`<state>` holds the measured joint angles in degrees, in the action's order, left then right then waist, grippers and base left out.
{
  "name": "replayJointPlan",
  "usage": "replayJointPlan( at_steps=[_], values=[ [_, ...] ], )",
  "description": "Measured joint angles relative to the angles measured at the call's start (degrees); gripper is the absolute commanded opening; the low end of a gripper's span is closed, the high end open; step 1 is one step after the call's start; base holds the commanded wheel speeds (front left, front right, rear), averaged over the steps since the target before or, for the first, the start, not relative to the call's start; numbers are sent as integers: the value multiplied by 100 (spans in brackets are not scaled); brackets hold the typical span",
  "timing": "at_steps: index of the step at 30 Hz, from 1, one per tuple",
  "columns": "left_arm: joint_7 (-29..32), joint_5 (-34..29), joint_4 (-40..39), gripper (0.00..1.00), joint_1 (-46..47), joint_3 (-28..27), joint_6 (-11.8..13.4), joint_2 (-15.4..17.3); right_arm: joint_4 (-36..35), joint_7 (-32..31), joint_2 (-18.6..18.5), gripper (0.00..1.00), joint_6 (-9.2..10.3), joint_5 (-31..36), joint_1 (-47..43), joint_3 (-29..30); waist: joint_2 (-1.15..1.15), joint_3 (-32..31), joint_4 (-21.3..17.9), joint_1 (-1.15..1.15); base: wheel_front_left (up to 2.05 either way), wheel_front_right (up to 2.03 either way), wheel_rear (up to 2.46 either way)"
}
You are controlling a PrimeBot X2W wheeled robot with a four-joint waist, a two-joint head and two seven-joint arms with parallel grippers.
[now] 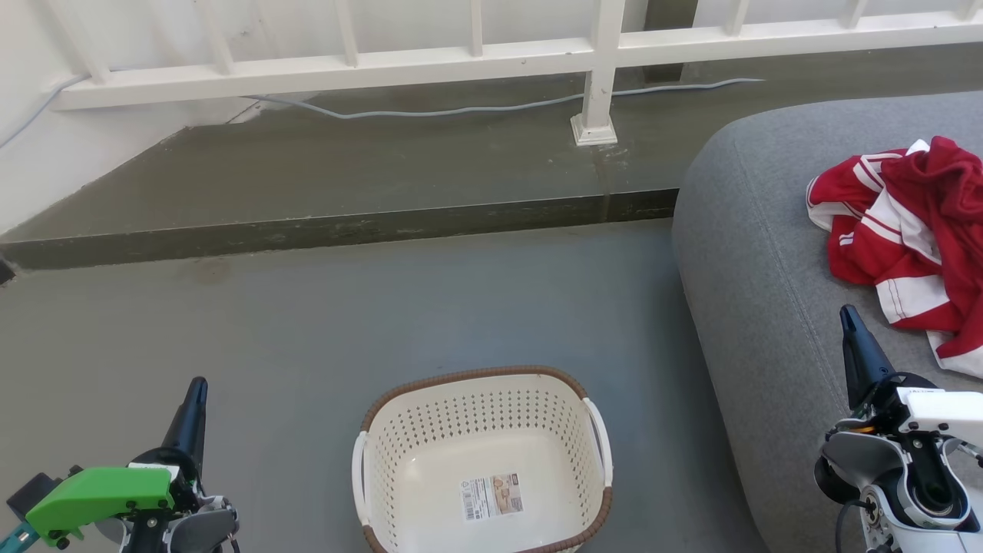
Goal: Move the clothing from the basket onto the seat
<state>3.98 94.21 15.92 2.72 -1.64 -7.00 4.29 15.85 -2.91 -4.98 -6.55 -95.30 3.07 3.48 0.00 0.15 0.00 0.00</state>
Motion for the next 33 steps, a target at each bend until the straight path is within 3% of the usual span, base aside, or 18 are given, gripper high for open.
replayJointPlan(
  at_steps=[33],
  values=[
    [1,0,14,0,57,-9,-1,-5,26,-1,2,0,0,0,2,15,0,-1,0,0,0,0,0]
  ],
)
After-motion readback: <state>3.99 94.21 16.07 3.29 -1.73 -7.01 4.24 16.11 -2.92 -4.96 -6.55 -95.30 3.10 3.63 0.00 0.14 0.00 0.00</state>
